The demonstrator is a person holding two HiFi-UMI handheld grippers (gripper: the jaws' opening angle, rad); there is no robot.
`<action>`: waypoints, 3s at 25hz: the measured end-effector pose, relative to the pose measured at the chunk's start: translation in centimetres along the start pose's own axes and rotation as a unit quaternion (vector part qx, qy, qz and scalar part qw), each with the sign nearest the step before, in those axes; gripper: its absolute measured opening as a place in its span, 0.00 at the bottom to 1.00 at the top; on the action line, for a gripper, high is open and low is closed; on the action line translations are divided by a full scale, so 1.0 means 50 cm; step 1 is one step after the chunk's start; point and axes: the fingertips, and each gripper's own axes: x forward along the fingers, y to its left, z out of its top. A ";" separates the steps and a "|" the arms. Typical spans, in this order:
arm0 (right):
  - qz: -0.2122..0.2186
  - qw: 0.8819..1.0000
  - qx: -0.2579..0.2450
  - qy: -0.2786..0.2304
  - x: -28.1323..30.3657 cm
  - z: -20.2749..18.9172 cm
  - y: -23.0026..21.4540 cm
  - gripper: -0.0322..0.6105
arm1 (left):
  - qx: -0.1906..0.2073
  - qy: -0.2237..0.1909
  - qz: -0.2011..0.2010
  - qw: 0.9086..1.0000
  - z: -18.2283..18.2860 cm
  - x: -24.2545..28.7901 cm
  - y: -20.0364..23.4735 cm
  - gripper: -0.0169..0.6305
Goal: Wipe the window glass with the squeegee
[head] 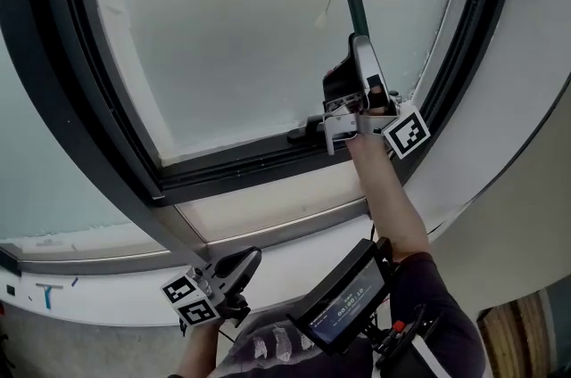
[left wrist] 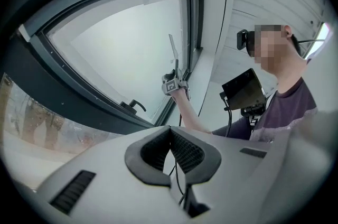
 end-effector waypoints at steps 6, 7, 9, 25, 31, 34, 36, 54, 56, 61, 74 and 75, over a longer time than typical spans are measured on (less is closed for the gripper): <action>0.020 0.999 0.026 -0.037 0.009 0.016 -0.008 0.19 | 0.024 -0.013 0.018 0.999 -0.050 -0.018 0.016 0.03; 0.018 0.998 0.028 -0.044 0.025 0.021 -0.010 0.19 | 0.022 -0.013 0.020 0.999 -0.041 -0.018 0.012 0.03; 0.010 0.998 0.031 -0.051 0.061 0.029 -0.013 0.19 | 0.016 -0.013 0.021 1.000 -0.014 -0.018 0.001 0.03; -0.007 0.997 0.050 -0.059 0.086 0.021 -0.016 0.19 | 0.005 -0.004 0.019 1.000 -0.003 -0.040 0.002 0.03; -0.003 0.998 0.055 -0.039 0.075 0.023 -0.014 0.19 | 0.005 -0.004 0.011 1.000 -0.018 -0.032 0.005 0.03; 0.001 0.997 0.066 -0.040 0.060 0.016 -0.011 0.19 | 0.006 -0.004 0.009 1.000 -0.030 -0.030 0.007 0.03; 0.003 0.996 0.072 -0.042 0.050 0.012 -0.013 0.19 | 0.005 -0.004 0.008 1.000 -0.039 -0.028 0.005 0.03; -0.006 0.993 0.107 -0.038 0.004 -0.009 -0.012 0.19 | -0.008 0.003 0.016 1.000 -0.034 -0.010 -0.023 0.03; -0.010 0.993 0.108 -0.036 0.003 -0.010 -0.012 0.19 | -0.012 0.005 0.017 1.000 -0.028 -0.007 -0.028 0.04; -0.020 0.993 0.116 -0.034 0.003 -0.010 -0.013 0.19 | -0.021 0.006 0.016 1.000 -0.006 0.006 -0.041 0.03; -0.037 0.987 0.151 -0.028 -0.122 -0.083 -0.053 0.19 | -0.012 0.015 0.025 0.999 -0.061 0.004 -0.007 0.03; -0.039 0.987 0.153 -0.028 -0.131 -0.084 -0.054 0.19 | -0.011 0.015 0.027 0.999 -0.063 0.005 -0.009 0.04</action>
